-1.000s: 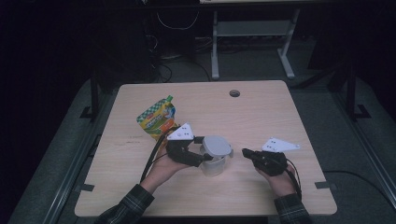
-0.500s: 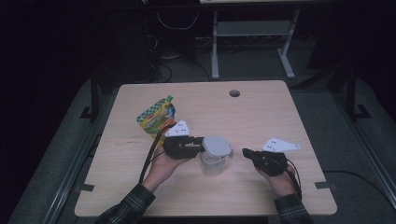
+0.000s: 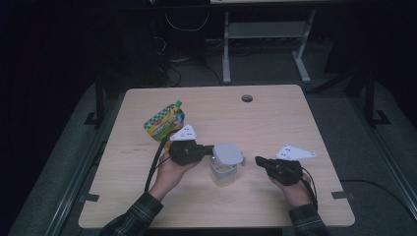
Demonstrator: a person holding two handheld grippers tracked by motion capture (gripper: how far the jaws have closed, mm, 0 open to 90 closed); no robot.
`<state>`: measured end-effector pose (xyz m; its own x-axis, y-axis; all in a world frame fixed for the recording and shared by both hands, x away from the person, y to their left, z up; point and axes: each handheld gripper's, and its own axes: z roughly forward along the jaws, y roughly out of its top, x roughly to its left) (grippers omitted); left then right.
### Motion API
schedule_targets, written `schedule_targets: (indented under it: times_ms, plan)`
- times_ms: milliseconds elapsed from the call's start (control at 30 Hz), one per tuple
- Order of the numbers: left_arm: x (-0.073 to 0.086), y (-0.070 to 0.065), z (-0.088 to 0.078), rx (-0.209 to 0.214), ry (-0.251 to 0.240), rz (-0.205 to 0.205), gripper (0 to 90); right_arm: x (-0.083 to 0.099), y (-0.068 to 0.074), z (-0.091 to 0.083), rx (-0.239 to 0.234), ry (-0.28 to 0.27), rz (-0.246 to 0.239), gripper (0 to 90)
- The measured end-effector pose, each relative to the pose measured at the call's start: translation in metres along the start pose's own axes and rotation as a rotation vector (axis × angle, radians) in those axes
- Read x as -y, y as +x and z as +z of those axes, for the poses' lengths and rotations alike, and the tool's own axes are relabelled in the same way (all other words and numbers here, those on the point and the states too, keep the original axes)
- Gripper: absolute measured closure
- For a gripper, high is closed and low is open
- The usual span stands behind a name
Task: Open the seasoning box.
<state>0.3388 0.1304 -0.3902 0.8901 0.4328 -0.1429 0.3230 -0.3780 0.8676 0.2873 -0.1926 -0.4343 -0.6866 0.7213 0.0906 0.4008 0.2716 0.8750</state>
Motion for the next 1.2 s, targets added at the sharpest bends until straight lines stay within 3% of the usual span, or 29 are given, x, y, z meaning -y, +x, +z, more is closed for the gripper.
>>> schedule_targets:
  times_ms: [333,533,1200]
  plan:
    - [-0.004,-0.004,-0.002,0.019,-0.021,0.006,90.0,-0.001,0.001,0.001,-0.007,-0.003,-0.003,89.7]
    - [-0.012,-0.007,-0.001,0.028,-0.028,0.032,90.0,-0.001,0.001,0.001,-0.006,-0.001,-0.003,89.7]
    - [-0.03,-0.009,0.018,0.065,-0.026,0.062,90.0,0.001,0.0,-0.001,-0.003,-0.001,-0.004,89.8]
